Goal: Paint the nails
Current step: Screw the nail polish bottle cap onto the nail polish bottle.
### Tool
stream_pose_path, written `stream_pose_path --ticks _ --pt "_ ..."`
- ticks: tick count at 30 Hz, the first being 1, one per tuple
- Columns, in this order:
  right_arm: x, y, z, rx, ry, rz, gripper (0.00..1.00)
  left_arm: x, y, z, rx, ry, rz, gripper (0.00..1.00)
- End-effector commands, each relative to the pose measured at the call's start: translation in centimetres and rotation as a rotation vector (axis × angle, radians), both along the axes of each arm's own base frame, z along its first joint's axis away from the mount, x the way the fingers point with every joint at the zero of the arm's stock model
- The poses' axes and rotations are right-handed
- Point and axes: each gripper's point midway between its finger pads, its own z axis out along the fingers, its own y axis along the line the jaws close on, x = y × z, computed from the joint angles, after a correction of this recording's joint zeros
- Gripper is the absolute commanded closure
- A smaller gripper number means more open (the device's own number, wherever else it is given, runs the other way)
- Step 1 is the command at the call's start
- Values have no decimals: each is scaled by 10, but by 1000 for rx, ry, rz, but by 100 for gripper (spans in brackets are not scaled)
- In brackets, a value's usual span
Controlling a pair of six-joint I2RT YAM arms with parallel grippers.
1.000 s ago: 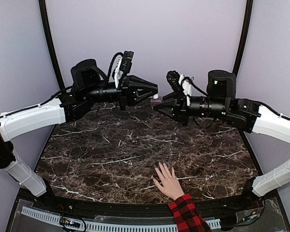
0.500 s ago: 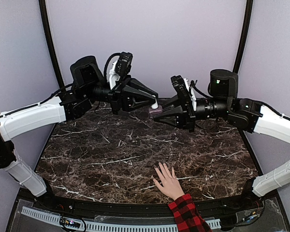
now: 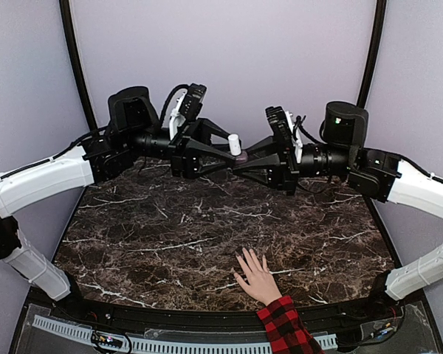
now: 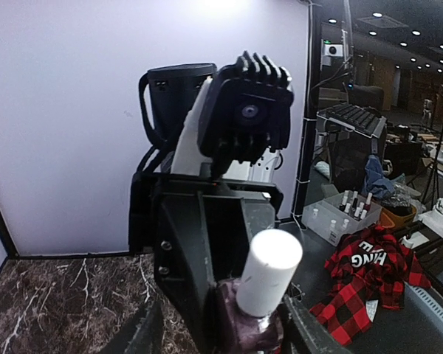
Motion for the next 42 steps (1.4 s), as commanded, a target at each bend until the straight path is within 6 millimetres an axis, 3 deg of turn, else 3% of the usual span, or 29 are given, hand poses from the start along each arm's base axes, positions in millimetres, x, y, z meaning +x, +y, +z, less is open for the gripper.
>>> stream_pose_path --ticks 1,4,7,10,13,18,26,42 --pt "6 -1 30 96 -56 -44 100 1 17 21 -36 -60 96 43" --pt "24 -1 28 97 -32 -143 100 9 21 29 -64 -73 170 40" --pt "57 -8 28 119 7 -337 100 20 26 29 -86 -51 259 40" --pt "84 -18 27 136 30 -501 100 43 30 36 -136 -23 400 40" --pt "96 -23 27 144 38 -579 100 68 35 40 -166 26 535 41" --pt "114 -25 18 119 58 -674 100 86 31 44 -185 87 600 41" --pt "122 -20 7 70 54 -734 100 103 18 42 -183 129 622 46" --pt "123 -9 0 34 35 -755 100 112 4 38 -164 150 607 53"
